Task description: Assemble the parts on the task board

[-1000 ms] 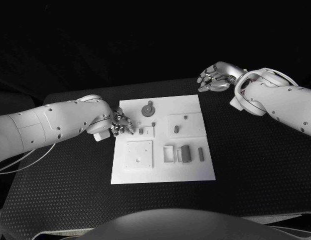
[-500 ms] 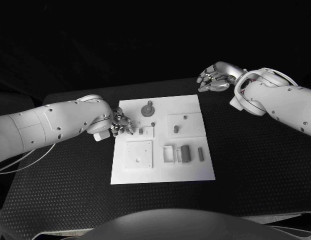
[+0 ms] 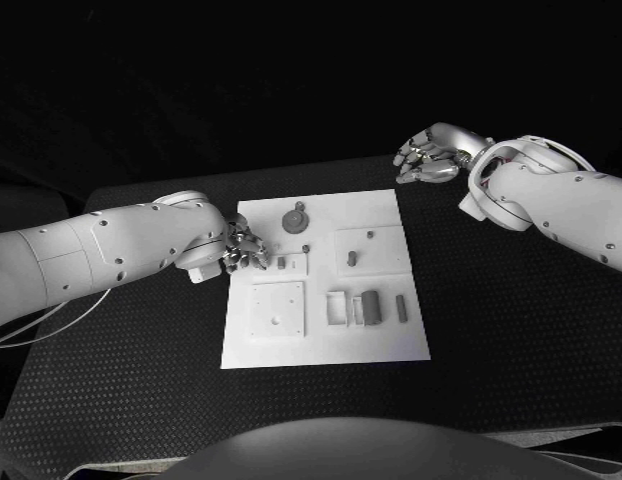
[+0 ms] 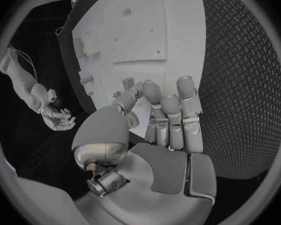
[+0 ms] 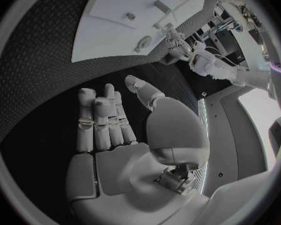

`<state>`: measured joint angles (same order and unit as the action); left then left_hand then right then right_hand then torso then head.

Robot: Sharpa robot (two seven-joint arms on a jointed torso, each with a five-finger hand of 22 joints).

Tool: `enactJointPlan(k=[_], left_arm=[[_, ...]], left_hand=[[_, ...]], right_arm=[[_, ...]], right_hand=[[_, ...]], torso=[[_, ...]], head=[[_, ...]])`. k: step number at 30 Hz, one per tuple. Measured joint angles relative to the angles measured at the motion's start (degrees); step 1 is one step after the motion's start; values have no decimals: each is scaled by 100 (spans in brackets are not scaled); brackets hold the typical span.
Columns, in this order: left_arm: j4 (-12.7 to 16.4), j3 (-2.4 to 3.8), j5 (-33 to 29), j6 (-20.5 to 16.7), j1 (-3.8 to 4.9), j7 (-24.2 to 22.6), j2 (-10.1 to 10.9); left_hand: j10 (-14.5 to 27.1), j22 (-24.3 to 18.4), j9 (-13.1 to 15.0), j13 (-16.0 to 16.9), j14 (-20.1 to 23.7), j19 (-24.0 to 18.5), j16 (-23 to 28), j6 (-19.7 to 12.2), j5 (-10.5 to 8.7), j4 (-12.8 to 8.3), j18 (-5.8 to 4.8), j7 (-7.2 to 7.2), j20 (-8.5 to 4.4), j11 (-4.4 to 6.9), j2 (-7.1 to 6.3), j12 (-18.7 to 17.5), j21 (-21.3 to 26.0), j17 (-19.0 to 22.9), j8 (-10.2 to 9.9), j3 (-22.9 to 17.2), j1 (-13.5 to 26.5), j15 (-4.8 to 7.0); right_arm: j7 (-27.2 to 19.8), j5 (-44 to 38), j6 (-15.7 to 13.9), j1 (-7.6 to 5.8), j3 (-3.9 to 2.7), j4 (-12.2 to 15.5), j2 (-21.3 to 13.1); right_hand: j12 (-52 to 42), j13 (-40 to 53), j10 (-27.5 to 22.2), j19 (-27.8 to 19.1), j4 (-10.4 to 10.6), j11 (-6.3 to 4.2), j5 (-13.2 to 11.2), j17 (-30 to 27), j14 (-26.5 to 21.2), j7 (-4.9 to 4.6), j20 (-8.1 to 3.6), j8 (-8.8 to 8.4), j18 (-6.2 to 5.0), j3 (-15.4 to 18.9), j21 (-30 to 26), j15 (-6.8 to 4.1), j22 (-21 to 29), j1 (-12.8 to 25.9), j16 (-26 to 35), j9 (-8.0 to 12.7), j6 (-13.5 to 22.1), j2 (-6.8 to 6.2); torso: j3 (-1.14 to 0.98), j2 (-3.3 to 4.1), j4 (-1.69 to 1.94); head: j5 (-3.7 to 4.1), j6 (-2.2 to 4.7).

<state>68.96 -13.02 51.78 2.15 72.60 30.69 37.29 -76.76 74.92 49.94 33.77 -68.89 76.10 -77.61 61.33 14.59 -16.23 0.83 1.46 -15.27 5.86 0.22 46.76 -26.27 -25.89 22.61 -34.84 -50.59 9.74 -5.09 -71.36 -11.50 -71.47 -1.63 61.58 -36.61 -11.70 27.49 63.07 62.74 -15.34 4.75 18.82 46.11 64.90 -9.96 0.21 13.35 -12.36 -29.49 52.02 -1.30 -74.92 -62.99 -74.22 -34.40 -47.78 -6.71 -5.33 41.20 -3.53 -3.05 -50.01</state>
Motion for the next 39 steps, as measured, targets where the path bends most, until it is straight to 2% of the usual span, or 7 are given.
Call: enactJointPlan(k=[11,15,19,20,23,32,39], left_arm=[[1,-1,92,-4,-3,20,-24],[-3,-3,96,-10,-8,19,-28],[-3,-8,96,-15,-22,10,-36],[-1,-13,94,-15,-27,8,-42],[17,-41,80,-11,-80,5,-59],[4,-43,55,-1,-83,4,-50],[3,-36,30,0,-77,-11,-49]], left_hand=[[-43,-1,-19,38,-31,41,-27,19,220,1,0,18,1,17,-158,0,-80,-6,66,-213,158,12],[-78,-1,-12,56,-84,65,-27,70,333,-18,0,7,-22,11,-240,0,-89,-6,102,10,337,62],[-103,-1,-45,66,-174,111,-27,182,195,-4,0,-106,-67,35,-308,0,-90,-6,143,340,558,152],[-98,-1,-85,66,-174,109,-28,359,176,-4,0,-273,-66,37,-344,0,-89,-6,102,393,604,153],[-40,-1,-62,73,-174,90,-27,767,97,6,1,-197,-48,41,-408,0,-90,-5,131,532,743,154],[-16,-1,-63,80,-174,90,-27,777,88,-6,1,-188,-48,43,-401,0,-90,-5,131,699,876,154],[-15,2,-93,93,-173,90,-27,776,96,-19,1,-188,-47,43,-354,0,-89,-5,153,436,456,153]], right_arm=[[-1,0,0,0,0,1,0],[-1,1,0,0,0,1,0],[-1,1,0,0,0,1,-1],[-1,1,0,0,0,1,-1],[-1,1,0,0,0,-1,-3],[-1,2,2,0,0,-2,-2],[-1,3,4,0,0,-6,0]], right_hand=[[0,0,15,-11,0,-15,0,-5,10,-12,-9,0,1,0,0,6,0,0,0,0,-12,0],[0,-1,15,-11,0,-14,0,-5,12,-12,-8,0,1,0,0,7,0,0,0,0,-12,0],[0,5,14,-11,0,-14,0,-5,18,-12,-8,0,1,0,0,12,0,0,0,0,-12,0],[0,5,14,-11,0,-14,0,-5,18,-12,-7,0,1,0,0,11,0,0,0,0,-12,0],[0,5,13,-12,0,-13,0,-5,3,-12,-6,0,1,0,0,4,0,0,0,1,-12,0],[0,4,12,-21,0,-12,0,-5,-11,-11,3,0,1,0,0,7,0,0,0,1,-11,0],[0,4,12,-21,0,-12,0,-4,-10,-11,4,0,1,0,0,8,0,0,0,1,-10,0]], torso=[[-1,-1,0],[-1,-1,0],[-1,0,0],[-1,0,-1],[-1,0,-1],[0,0,-1],[-1,-2,-1]], head=[[6,0],[11,0],[15,0],[15,0],[19,0],[25,0],[29,0]])
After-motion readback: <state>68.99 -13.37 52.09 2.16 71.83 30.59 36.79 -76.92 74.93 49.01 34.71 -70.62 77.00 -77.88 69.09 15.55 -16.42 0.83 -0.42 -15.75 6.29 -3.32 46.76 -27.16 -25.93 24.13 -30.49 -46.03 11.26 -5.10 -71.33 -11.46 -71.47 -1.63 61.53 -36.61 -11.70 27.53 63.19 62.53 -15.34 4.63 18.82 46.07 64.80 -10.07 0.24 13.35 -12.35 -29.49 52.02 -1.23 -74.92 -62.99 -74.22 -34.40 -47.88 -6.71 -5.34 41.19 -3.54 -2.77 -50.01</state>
